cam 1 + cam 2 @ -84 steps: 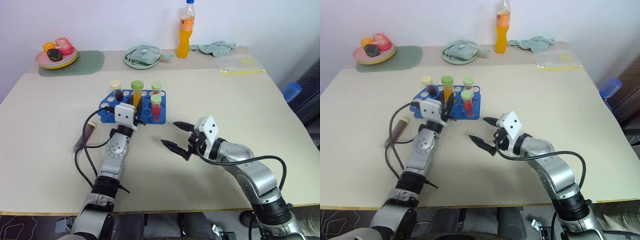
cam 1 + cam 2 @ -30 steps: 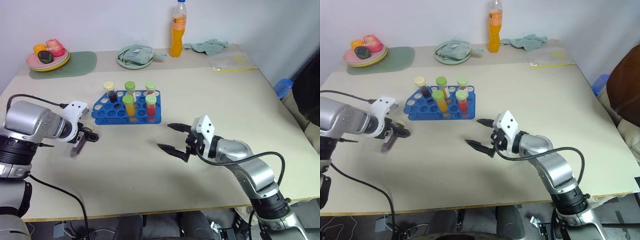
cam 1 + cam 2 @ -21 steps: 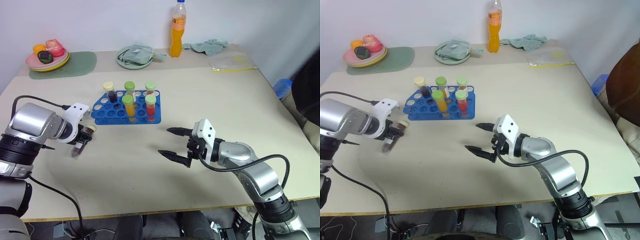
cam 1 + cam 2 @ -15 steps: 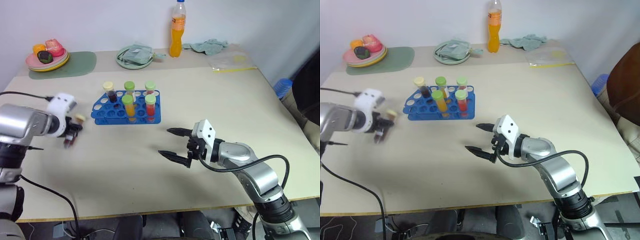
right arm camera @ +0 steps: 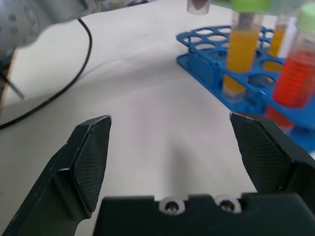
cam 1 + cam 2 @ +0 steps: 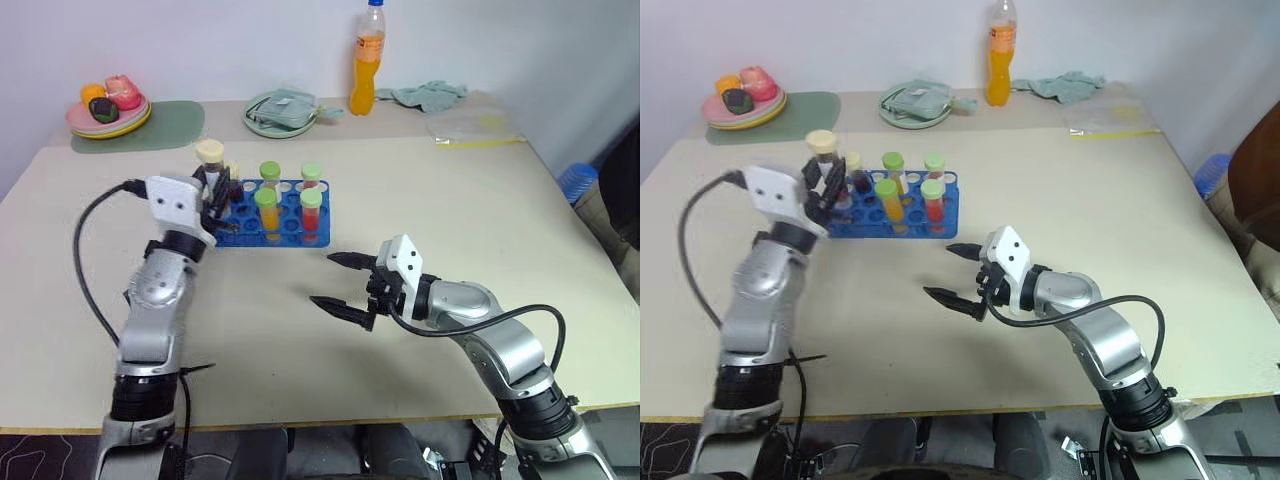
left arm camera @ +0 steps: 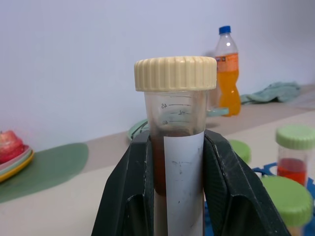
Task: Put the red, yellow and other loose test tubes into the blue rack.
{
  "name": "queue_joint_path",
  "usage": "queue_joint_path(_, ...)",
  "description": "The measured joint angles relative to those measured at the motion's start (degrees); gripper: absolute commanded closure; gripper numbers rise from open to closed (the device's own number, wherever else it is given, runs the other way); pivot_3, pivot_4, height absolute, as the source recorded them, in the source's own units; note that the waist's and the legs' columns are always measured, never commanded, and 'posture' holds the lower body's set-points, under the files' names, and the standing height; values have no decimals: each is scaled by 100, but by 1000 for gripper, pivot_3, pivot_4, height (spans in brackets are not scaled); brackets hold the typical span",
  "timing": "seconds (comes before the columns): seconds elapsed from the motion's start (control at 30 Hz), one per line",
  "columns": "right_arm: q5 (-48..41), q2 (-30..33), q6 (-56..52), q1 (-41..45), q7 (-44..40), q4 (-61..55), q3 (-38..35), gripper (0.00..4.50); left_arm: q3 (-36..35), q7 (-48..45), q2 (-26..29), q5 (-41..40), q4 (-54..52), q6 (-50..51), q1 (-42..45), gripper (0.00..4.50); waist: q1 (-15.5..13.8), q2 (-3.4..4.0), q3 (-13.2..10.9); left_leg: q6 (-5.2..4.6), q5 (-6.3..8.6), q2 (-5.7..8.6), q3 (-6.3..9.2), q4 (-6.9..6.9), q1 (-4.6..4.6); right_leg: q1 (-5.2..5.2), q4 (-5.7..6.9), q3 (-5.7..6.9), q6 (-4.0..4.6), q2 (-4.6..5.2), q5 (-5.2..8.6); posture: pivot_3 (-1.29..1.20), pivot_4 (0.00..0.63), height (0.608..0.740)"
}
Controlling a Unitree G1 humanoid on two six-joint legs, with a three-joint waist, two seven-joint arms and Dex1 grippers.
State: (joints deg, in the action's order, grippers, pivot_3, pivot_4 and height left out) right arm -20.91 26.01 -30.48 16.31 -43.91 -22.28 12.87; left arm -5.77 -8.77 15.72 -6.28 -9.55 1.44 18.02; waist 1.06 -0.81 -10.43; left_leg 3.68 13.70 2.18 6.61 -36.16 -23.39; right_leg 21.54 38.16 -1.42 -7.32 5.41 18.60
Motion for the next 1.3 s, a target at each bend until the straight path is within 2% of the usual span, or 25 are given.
queue_joint_path(0.13,9,-10,2,-8,92,-1,0,214,52,205,-289,246,536,-475,-6,3752,-26,0,0,-1,0,1,1,-4,0,-4,-1,1,0,0,0,0,150,740)
queue_joint_path(0.3,11,-11,-1,-123,251,-21,-20,214,169,266,-323,517,852,-720,-146,3752,-27,0,0,-1,1,2,2,-2,0,-4,-1,2,0,-1,0,0,150,740)
queue_joint_path(0.63,1,-12,-3,-188,370,-65,-20,214,156,289,-509,451,1308,-842,88,3752,-27,-1,1,-1,1,2,5,-3,2,-10,-2,4,-1,-2,0,0,150,740)
queue_joint_path(1.07,-12,-10,-8,-235,414,-113,-20,214,172,560,-422,764,1594,-1086,137,3752,-17,5,6,-1,1,1,4,-3,6,-12,-1,4,-1,-3,0,0,150,740)
queue_joint_path(1.3,-20,-10,-27,-236,413,-120,-20,214,157,552,-494,664,1647,-1144,148,3752,-16,8,8,-1,1,1,4,-2,7,-13,-2,4,-1,-3,0,0,150,740)
